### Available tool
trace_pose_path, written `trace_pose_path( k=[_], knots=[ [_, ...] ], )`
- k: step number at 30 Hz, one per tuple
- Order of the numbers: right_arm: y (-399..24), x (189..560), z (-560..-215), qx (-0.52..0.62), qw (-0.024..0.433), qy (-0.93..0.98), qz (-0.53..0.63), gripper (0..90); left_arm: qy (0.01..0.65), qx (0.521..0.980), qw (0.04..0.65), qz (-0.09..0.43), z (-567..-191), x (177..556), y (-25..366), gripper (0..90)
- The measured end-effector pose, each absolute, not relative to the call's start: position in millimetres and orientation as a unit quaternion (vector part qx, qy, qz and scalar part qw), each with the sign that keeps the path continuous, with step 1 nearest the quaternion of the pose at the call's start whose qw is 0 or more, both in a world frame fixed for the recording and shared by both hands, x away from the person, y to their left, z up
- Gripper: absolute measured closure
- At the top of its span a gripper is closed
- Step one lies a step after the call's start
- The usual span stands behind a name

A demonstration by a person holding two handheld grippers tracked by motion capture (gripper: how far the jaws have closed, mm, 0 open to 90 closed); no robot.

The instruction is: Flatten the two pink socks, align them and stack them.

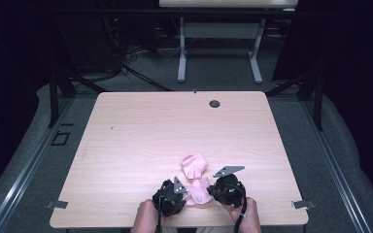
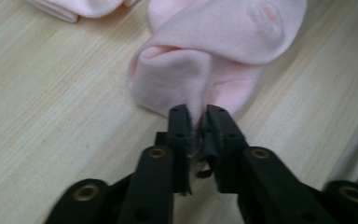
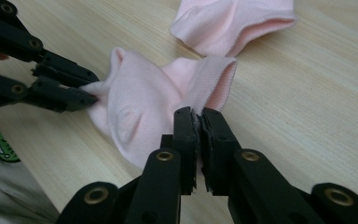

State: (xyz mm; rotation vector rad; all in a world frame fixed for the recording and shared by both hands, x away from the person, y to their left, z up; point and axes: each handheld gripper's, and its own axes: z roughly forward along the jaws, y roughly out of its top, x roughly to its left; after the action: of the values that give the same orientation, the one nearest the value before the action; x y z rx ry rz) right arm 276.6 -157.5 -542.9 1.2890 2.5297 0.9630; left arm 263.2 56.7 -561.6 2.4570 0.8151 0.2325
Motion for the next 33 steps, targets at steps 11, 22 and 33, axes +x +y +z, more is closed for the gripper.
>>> trace_pose_path(
  k=[11, 22, 33],
  knots=[
    [-174, 274, -532, 0.426, 0.074, 0.838, 0.334, 84.8, 0.294, 0.905, 0.231, 0.202, -549, 272, 83, 86.3],
    [-174, 280, -545, 0.440, 0.092, 0.840, 0.305, 54.1, 0.329, 0.897, 0.271, 0.119, -552, 276, 94, 54.7],
    [-112, 275, -548, 0.365, 0.101, 0.888, 0.261, 48.1, 0.343, 0.894, 0.284, 0.049, -560, 286, 96, 48.6]
  ],
)
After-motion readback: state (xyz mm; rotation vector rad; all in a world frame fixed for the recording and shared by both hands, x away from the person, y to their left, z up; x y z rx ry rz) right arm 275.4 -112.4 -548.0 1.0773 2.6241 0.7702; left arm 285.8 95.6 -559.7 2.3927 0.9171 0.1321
